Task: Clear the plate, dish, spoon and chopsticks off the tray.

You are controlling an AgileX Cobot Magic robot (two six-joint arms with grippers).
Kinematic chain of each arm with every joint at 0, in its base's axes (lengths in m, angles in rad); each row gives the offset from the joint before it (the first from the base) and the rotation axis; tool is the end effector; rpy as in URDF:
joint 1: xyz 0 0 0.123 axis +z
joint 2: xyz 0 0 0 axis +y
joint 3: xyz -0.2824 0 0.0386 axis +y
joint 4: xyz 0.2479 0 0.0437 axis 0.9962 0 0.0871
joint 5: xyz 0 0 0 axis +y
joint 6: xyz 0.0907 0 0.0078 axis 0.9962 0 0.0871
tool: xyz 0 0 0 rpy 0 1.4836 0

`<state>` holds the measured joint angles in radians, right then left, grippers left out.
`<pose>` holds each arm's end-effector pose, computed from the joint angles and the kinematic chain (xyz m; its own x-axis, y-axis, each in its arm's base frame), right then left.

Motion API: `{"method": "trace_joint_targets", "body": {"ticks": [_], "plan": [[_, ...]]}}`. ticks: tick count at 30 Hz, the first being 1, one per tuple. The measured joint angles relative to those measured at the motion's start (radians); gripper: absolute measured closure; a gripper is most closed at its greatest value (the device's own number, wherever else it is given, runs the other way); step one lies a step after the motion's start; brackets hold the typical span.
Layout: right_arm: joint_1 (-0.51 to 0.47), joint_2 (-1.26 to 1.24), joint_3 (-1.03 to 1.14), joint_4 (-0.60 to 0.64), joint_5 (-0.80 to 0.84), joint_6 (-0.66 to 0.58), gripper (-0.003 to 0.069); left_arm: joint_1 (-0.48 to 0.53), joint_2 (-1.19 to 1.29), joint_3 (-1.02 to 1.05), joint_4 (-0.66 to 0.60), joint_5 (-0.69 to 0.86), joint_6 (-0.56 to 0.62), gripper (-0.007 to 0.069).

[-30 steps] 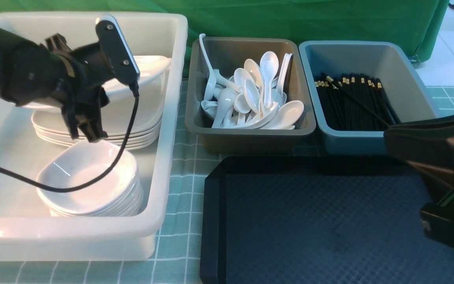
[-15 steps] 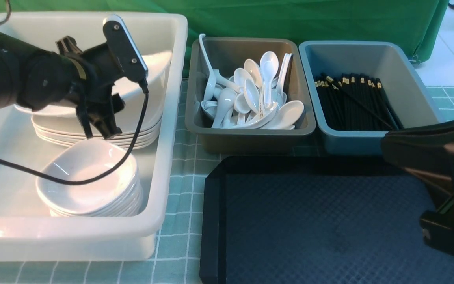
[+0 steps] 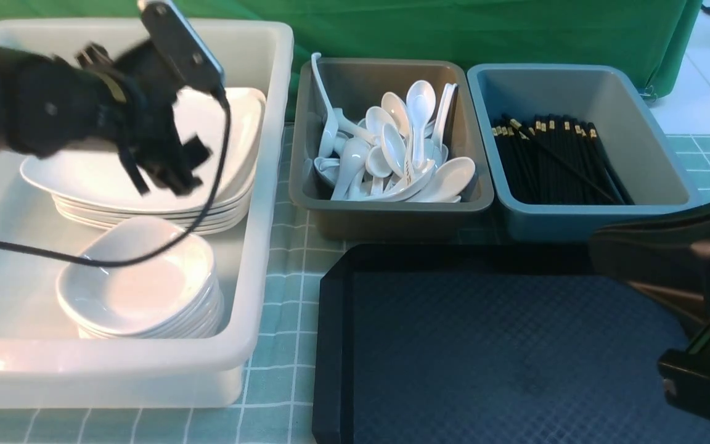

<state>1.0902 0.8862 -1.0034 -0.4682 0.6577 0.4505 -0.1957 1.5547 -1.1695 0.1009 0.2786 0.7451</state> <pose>0.1023 0.1418 0.4045 -0.2305 -0.2970 -0.9266 -0.7205 0.6922 -0.0427 0.3502 -0.0668 0.3037 -0.2273 0.8054 -0.5475 0.5124 0.5770 0.6360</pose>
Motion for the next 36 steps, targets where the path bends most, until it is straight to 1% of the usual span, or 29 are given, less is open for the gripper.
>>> {"method": "trace_joint_targets", "body": {"ticks": [2, 3, 4, 5, 6, 7, 8, 10, 12, 13, 14, 15, 16, 17, 19, 22, 25, 29, 34, 36], "plan": [[0.0, -0.006, 0.0, 0.0, 0.0, 0.0, 0.0638, -0.003, -0.041, 0.0, -0.051, 0.005, -0.001, 0.007], [0.0, -0.016, 0.0, 0.001, 0.001, -0.006, 0.0638, -0.01, -0.111, 0.0, -0.148, 0.008, -0.008, 0.0102], [0.0, -0.017, 0.0, 0.001, 0.002, -0.008, 0.0638, -0.013, -0.12, 0.0, -0.159, 0.008, -0.008, 0.0107], [0.0, -0.023, 0.0, 0.001, 0.006, -0.018, 0.0638, -0.021, -0.174, 0.0, -0.231, 0.008, -0.02, 0.0149], [0.0, -0.029, 0.0, 0.001, 0.012, -0.023, 0.0638, -0.031, -0.214, 0.0, -0.266, 0.008, -0.026, 0.0186], [0.0, -0.03, 0.0, 0.001, 0.013, -0.023, 0.0638, -0.033, -0.225, 0.0, -0.301, 0.011, -0.028, 0.0207], [0.0, -0.039, 0.0, 0.002, 0.032, -0.026, 0.0638, -0.044, -0.298, 0.0, -0.361, 0.029, -0.039, 0.028], [0.0, -0.054, 0.0, 0.002, 0.071, -0.028, 0.0638, -0.053, -0.413, 0.0, -0.446, 0.085, -0.045, 0.0453], [0.0, -0.073, 0.0, 0.002, 0.129, -0.03, 0.0638, -0.054, -0.516, 0.012, -0.502, 0.131, -0.045, 0.0552], [0.0, -0.081, 0.0, 0.003, 0.158, -0.03, 0.0638, -0.054, -0.569, 0.038, -0.528, 0.14, -0.046, 0.0585], [0.0, -0.082, 0.0, 0.003, 0.164, -0.03, 0.0638, -0.054, -0.58, 0.044, -0.533, 0.141, -0.046, 0.0585], [0.0, -0.098, 0.0, 0.003, 0.216, -0.028, 0.0638, -0.054, -0.675, 0.102, -0.579, 0.143, -0.046, 0.0608], [0.0, -0.103, 0.0, 0.003, 0.236, -0.023, 0.0638, -0.054, -0.727, 0.158, -0.6, 0.145, -0.042, 0.0614], [0.0, -0.105, 0.0, 0.003, 0.241, -0.023, 0.0638, -0.054, -0.737, 0.168, -0.604, 0.145, -0.042, 0.0614], [0.0, -0.119, 0.0, 0.003, 0.283, -0.015, 0.0638, -0.054, -0.853, 0.306, -0.655, 0.125, -0.015, 0.0617], [0.0, -0.121, 0.0, 0.003, 0.3, -0.014, 0.0638, -0.054, -0.976, 0.474, -0.73, 0.054, 0.004, 0.0617], [0.0, -0.121, 0.0, 0.003, 0.3, -0.008, 0.0638, -0.054, -1.071, 0.608, -0.771, -0.038, 0.007, 0.0616], [0.0, -0.121, 0.0, 0.003, 0.301, 0.007, 0.0636, -0.054, -1.168, 0.718, -0.778, -0.16, 0.007, 0.0615], [0.0, -0.121, 0.0, 0.003, 0.303, 0.007, 0.0631, -0.054, -1.189, 0.737, -0.754, -0.167, 0.009, 0.0615], [0.0, -0.121, 0.0, 0.003, 0.303, 0.008, 0.0625, -0.054, -1.189, 0.737, -0.703, -0.154, 0.009, 0.0614]]}}
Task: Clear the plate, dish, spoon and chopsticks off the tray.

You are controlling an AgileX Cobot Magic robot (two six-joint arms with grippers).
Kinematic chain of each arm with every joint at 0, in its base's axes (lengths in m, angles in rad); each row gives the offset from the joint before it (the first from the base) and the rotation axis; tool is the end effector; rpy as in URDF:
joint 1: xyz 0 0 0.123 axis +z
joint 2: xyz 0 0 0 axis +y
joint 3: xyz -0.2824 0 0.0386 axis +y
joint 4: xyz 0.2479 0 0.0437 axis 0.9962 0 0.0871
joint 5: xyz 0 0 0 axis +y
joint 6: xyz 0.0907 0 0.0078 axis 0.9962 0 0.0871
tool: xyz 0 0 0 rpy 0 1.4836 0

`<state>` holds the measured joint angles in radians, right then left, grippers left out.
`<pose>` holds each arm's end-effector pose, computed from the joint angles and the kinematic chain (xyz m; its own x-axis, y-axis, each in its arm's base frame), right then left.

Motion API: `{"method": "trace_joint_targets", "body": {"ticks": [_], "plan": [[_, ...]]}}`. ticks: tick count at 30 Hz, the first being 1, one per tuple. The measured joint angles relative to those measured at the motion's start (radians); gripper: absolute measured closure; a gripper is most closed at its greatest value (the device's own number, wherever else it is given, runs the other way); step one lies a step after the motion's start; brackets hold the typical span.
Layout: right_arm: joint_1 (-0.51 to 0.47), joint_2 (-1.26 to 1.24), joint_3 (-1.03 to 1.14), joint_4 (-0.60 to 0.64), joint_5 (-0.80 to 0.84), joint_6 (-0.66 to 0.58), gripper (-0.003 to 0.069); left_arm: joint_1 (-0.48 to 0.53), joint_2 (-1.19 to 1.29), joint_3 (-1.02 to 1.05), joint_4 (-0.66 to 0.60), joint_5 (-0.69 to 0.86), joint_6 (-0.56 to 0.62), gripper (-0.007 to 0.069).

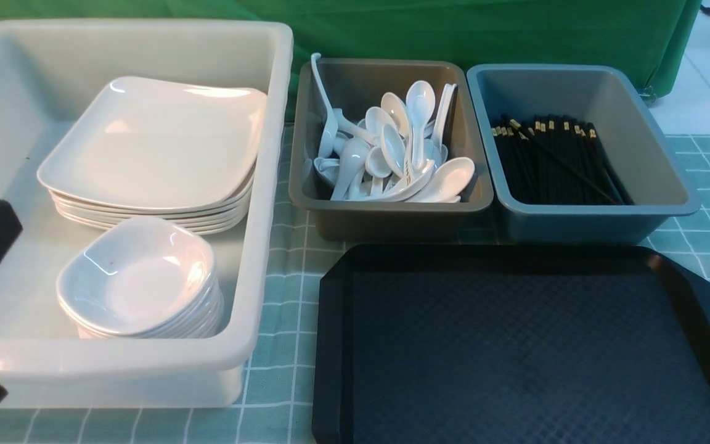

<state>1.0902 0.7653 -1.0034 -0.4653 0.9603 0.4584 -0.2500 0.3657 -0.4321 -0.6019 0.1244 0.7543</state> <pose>0.0872 0.0948 0.4008 -0.3708 -0.3547 -0.8583 -0.6268 0.7776 -0.0506 0.0810 -0.0274 0.3246 0.0976 0.1351 -0.9860 0.3033 0.9396 0.1587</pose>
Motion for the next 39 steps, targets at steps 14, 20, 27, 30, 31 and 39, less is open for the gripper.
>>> {"method": "trace_joint_targets", "body": {"ticks": [14, 20, 27, 30, 31, 39], "plan": [[-0.224, -0.015, 0.008, 0.05, -0.027, -0.047, 0.0607, 0.0, 0.0, 0.0, 0.227, 0.047, 0.001, 0.0613], [-0.651, -0.156, 0.247, 0.302, -0.375, -0.466, 0.0642, 0.0, 0.0, 0.0, 0.229, 0.05, 0.001, 0.0613], [-1.019, -0.5, 0.777, 0.544, -0.757, -0.695, 0.0642, 0.0, 0.0, 0.0, 0.232, 0.058, 0.001, 0.0613], [-1.052, -0.597, 0.905, 0.553, -0.805, -0.706, 0.0642, 0.0, 0.0, 0.0, 0.232, 0.059, 0.001, 0.0613], [-1.058, -0.647, 0.96, 0.557, -0.832, -0.708, 0.0642, 0.0, 0.0, 0.0, 0.232, 0.059, 0.001, 0.0613], [-1.065, -0.764, 1.009, 0.548, -0.742, -0.69, 0.0642, 0.0, 0.002, 0.0, 0.232, 0.068, 0.001, 0.0613]]}}
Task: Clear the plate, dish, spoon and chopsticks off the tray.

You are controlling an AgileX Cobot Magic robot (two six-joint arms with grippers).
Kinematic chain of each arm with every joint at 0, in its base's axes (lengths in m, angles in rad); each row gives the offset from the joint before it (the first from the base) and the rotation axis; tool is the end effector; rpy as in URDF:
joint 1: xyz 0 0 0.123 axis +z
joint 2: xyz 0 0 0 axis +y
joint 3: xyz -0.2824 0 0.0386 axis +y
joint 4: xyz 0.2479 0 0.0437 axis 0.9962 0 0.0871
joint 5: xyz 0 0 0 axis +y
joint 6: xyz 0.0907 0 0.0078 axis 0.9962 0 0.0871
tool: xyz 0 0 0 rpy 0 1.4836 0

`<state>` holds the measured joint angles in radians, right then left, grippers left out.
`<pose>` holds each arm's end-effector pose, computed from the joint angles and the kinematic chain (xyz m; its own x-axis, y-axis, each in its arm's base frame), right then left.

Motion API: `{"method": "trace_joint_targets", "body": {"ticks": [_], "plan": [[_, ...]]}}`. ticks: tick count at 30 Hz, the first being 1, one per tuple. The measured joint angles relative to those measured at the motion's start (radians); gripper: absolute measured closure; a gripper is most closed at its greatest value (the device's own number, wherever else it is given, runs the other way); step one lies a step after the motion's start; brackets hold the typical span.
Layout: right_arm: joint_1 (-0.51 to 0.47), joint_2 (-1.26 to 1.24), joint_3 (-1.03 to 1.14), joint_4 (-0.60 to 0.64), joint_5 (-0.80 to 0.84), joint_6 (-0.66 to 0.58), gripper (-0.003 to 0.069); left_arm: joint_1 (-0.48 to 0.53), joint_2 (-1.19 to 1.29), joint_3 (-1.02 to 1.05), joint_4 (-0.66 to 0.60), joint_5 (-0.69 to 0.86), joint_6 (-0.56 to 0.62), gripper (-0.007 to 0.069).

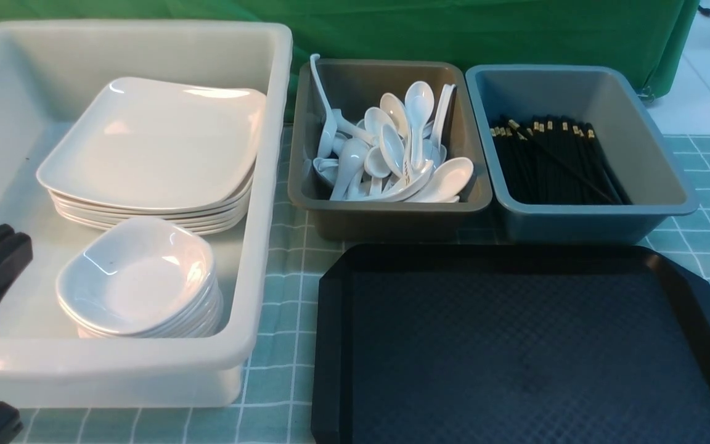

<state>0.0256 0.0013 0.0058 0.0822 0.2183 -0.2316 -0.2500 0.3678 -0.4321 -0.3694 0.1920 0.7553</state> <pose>0.0559 0.0031 0.1913 -0.1289 -0.1541 -0.9796 -0.0634 0.9871 -0.1469 0.0815 -0.0273 0.3175 0.0949 0.3692 -0.9245 0.3001 0.8749 0.3802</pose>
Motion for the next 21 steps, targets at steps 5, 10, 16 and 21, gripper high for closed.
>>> {"method": "trace_joint_targets", "body": {"ticks": [5, 10, 16, 21], "plan": [[0.0, 0.0, 0.0, -0.003, 0.028, 0.032, 0.0642, 0.0, 0.0, 0.0, 0.0, 0.008, 0.0, 0.0612], [0.0, 0.0, 0.0, -0.003, 0.028, 0.036, 0.064, 0.0, 0.0, 0.0, 0.0, 0.027, 0.0, 0.0612], [0.0, 0.0, 0.0, -0.004, 0.028, 0.037, 0.0631, 0.0, 0.0, 0.0, 0.0, 0.03, 0.0, 0.0609], [0.0, 0.0, 0.0, -0.005, 0.028, 0.038, 0.0615, 0.0, 0.0, 0.0, 0.0, 0.031, 0.0, 0.0607]]}}
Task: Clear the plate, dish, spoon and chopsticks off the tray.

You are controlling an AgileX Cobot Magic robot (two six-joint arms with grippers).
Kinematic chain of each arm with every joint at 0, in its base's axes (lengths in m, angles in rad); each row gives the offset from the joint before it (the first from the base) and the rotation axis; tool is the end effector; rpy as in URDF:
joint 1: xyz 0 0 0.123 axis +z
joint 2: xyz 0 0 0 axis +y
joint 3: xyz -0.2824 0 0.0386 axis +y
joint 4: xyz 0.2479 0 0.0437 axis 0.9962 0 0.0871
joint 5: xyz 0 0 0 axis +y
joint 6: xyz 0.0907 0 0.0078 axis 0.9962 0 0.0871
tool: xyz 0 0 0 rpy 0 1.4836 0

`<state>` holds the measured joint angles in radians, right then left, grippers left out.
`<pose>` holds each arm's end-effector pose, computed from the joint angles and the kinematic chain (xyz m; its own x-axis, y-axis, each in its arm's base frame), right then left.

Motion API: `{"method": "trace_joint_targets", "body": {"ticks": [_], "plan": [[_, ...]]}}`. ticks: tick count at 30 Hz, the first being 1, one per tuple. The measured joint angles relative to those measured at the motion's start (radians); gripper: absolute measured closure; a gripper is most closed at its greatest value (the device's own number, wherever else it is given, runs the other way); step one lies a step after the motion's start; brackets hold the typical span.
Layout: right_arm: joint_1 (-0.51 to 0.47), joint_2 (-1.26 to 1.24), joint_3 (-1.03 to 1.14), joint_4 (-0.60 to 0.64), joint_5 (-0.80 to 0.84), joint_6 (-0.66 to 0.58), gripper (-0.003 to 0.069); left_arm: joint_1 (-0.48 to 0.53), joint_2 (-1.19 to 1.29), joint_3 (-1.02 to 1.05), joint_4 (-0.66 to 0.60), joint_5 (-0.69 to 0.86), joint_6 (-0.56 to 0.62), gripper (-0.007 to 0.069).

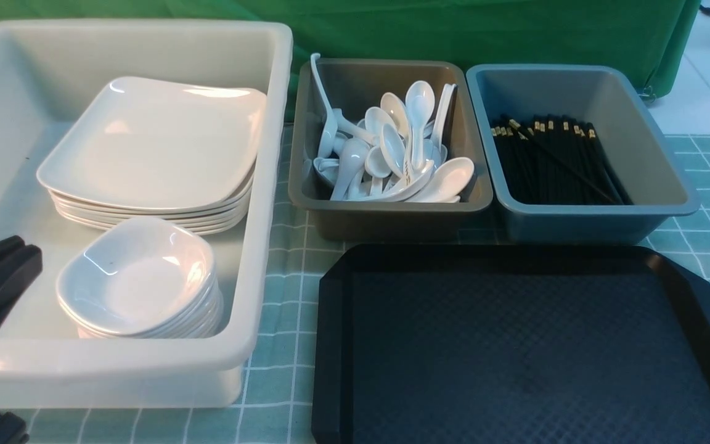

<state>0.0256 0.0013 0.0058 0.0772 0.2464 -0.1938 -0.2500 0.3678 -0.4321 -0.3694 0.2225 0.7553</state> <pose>0.0555 0.0031 0.1888 -0.1584 -0.1227 -0.9797 -0.0634 0.9915 -0.1139 0.0811 -0.0282 0.3149 0.0739 0.3763 -0.9235 0.3198 0.8682 0.3793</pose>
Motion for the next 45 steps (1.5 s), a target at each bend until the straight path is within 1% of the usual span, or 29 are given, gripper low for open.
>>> {"method": "trace_joint_targets", "body": {"ticks": [4, 8, 9, 11, 12, 13, 16, 17, 19, 22, 24, 26, 28, 30, 33, 41, 45], "plan": [[0.0, 0.0, 0.0, 0.0, 0.0, 0.0, 0.0596, 0.0, 0.0, 0.0, 0.001, 0.0, 0.0, 0.0607], [0.0, 0.0, 0.0, -0.001, 0.0, 0.0, 0.0585, 0.002, -0.001, 0.0, 0.039, -0.009, -0.001, 0.0607], [0.0, 0.0, 0.0, -0.001, 0.0, 0.0, 0.0582, 0.016, -0.009, 0.0, 0.105, -0.003, -0.001, 0.0607], [0.0, 0.0, 0.0, -0.001, 0.0, 0.0, 0.0581, 0.05, -0.035, 0.001, 0.159, 0.005, -0.001, 0.0607], [0.0, 0.0, 0.0, -0.001, 0.0, 0.0, 0.058, 0.055, -0.035, 0.001, 0.159, 0.005, -0.001, 0.0607], [0.0, 0.0, 0.0, -0.001, 0.0, 0.0, 0.0577, 0.097, -0.072, 0.002, 0.164, 0.009, -0.013, 0.0607], [0.0, 0.0, 0.0, -0.001, 0.0, 0.0, 0.0571, 0.175, -0.153, 0.019, 0.157, 0.03, -0.052, 0.0607], [0.0, 0.0, 0.0, -0.001, 0.0, 0.0, 0.057, 0.204, -0.185, 0.04, 0.149, 0.035, -0.083, 0.0607], [0.0, 0.0, 0.0, -0.001, 0.0, 0.0, 0.0568, 0.228, -0.217, 0.064, 0.142, 0.039, -0.145, 0.0607], [0.0, 0.0, 0.0, -0.001, 0.0, 0.0, 0.0561, 0.294, -0.287, 0.171, 0.147, 0.043, -0.349, 0.0607], [0.0, 0.0, 0.0, -0.001, 0.0, 0.0, 0.0558, 0.32, -0.319, 0.234, 0.152, 0.042, -0.424, 0.0607], [0.0, 0.0, 0.0, -0.001, 0.001, 0.0, 0.0552, 0.345, -0.361, 0.342, 0.155, 0.045, -0.491, 0.0607], [0.0, 0.0, 0.0, -0.001, 0.0, 0.0, 0.0549, 0.348, -0.366, 0.41, 0.154, 0.051, -0.511, 0.0607], [0.0, 0.0, 0.0, -0.001, 0.0, 0.0, 0.0545, 0.349, -0.367, 0.426, 0.152, 0.06, -0.525, 0.0607], [0.0, 0.0, 0.0, -0.001, 0.0, 0.0, 0.0539, 0.343, -0.367, 0.439, 0.107, 0.045, -0.57, 0.0607], [0.0, 0.0, 0.0, -0.001, 0.0, 0.0, 0.0536, 0.265, -0.367, 0.439, 0.086, 0.026, -0.557, 0.0607], [0.0, 0.0, 0.0, -0.001, 0.0, 0.0, 0.0533, 0.258, -0.367, 0.439, 0.093, 0.026, -0.561, 0.0607]]}}
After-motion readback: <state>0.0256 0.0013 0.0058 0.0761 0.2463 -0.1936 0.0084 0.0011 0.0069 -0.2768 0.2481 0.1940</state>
